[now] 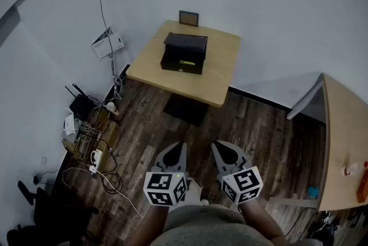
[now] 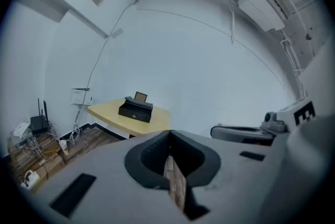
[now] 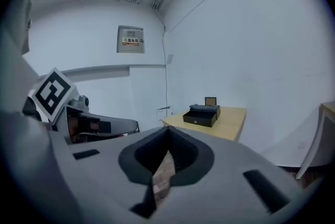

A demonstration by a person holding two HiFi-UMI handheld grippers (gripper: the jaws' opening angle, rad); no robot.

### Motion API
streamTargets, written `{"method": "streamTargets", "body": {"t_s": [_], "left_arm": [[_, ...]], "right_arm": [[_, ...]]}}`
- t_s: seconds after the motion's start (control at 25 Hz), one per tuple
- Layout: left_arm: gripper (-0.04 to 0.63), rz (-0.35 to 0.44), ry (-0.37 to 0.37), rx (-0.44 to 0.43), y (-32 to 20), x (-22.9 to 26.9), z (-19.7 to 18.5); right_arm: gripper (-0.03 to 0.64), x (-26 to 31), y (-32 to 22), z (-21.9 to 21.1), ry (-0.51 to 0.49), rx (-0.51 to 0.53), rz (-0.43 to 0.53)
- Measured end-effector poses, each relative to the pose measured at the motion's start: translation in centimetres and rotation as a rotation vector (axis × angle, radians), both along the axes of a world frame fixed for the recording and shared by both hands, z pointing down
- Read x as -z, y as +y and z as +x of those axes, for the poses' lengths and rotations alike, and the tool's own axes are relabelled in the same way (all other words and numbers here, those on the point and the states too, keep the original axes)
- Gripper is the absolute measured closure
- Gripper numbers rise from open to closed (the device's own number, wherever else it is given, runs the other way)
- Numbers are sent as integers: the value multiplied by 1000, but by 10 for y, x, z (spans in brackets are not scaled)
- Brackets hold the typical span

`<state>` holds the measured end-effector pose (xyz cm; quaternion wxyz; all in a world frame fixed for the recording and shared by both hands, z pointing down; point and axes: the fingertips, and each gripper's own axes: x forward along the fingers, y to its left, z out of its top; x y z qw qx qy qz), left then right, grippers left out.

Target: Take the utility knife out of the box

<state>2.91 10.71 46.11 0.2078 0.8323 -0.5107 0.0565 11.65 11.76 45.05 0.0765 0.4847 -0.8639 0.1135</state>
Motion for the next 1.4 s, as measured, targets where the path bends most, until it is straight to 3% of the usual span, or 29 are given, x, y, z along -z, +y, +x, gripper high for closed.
{"method": "streamTargets", "body": {"t_s": [0.28, 0.64, 0.92, 1.4], "left_arm": [[592, 1, 4, 10, 83, -1, -4], [592, 28, 13, 4, 110, 7, -3], [592, 20, 8, -4, 98, 6, -3], [592, 18, 13, 19, 2, 7, -11]], "right_arm": [[617, -1, 76, -7, -3, 14, 3], [617, 8, 105, -13, -12, 27, 27], [617, 5, 90, -6, 37, -29, 37], [617, -2, -2, -20, 29, 37, -1]]}}
